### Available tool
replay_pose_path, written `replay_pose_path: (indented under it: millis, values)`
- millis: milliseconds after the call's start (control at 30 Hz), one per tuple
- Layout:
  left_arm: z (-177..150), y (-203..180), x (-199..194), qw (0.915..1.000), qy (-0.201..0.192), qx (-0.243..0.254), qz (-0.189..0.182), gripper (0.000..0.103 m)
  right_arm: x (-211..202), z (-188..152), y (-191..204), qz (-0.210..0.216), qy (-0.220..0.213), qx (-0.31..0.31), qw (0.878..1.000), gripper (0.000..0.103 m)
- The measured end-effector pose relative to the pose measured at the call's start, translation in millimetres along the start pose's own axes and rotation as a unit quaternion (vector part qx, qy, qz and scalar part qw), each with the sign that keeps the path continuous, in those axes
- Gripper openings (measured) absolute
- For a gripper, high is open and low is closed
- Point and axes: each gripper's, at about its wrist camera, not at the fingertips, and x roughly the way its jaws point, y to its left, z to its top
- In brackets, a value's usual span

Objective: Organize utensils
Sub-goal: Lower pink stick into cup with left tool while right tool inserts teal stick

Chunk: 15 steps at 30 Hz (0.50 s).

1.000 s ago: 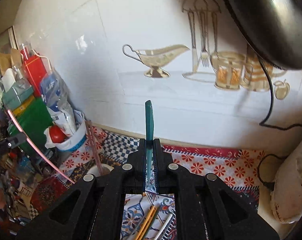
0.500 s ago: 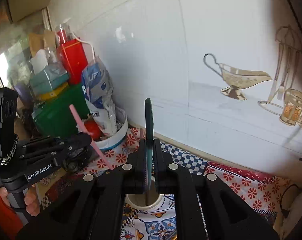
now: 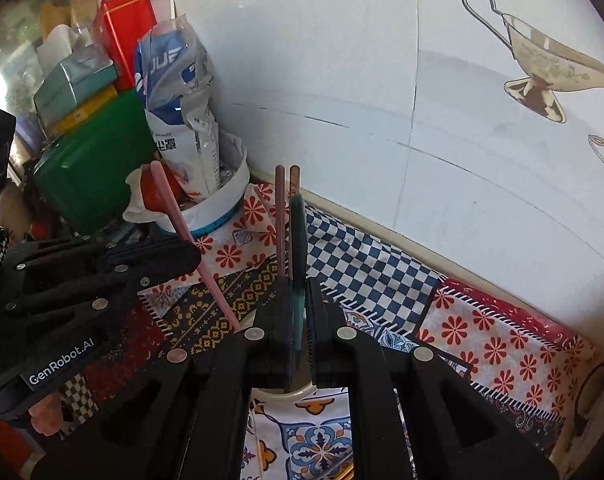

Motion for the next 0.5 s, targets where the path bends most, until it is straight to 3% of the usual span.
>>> replay_pose_path:
  millis: [500]
  values:
    - [3.7,-12.8,-24.3,0.9997,-0.015,0.021,0.003,0.007,-20.8,-2.2,7.0,-0.007,-0.005,0.003,1.000,0.006]
